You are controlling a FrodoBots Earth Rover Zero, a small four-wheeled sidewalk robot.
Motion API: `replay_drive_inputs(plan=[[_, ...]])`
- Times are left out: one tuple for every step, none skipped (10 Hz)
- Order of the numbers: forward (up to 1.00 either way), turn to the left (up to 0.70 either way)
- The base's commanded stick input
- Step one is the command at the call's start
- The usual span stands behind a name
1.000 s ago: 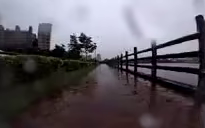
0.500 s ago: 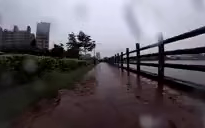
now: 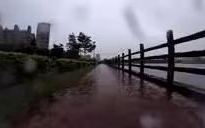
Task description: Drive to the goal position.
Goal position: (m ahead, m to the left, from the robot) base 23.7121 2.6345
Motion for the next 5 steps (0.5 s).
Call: replay_drive_inputs(plan=[[1.0,0.0],[1.0,0.0],[1.0,0.0],[1.0,0.0],[1.0,0.0]])
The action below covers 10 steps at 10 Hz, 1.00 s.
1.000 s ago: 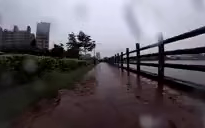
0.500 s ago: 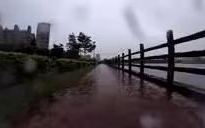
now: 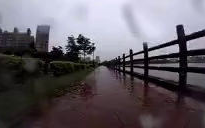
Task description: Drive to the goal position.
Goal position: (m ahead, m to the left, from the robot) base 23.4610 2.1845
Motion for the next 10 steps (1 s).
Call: replay_drive_inputs(plan=[[1.0,0.0],[1.0,0.0],[1.0,0.0],[1.0,0.0],[1.0,0.0],[1.0,0.0],[1.0,0.0],[1.0,0.0],[1.0,0.0],[1.0,0.0]])
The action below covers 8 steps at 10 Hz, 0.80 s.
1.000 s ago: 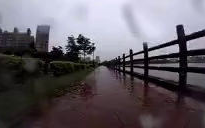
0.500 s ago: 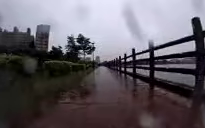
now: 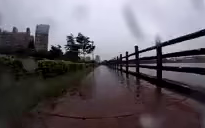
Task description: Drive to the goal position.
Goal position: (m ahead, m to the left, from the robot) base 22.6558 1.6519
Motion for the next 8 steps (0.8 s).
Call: replay_drive_inputs(plan=[[1.0,0.0],[1.0,0.0],[1.0,0.0],[1.0,0.0],[1.0,0.0],[1.0,0.0],[1.0,0.0],[1.0,0.03]])
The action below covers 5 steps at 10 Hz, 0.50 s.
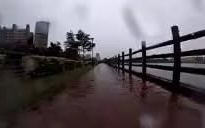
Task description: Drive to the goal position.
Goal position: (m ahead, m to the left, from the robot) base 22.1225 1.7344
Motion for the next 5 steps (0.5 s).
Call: replay_drive_inputs(plan=[[1.0,0.07],[1.0,0.08],[1.0,0.03],[1.0,0.0],[1.0,0.0]])
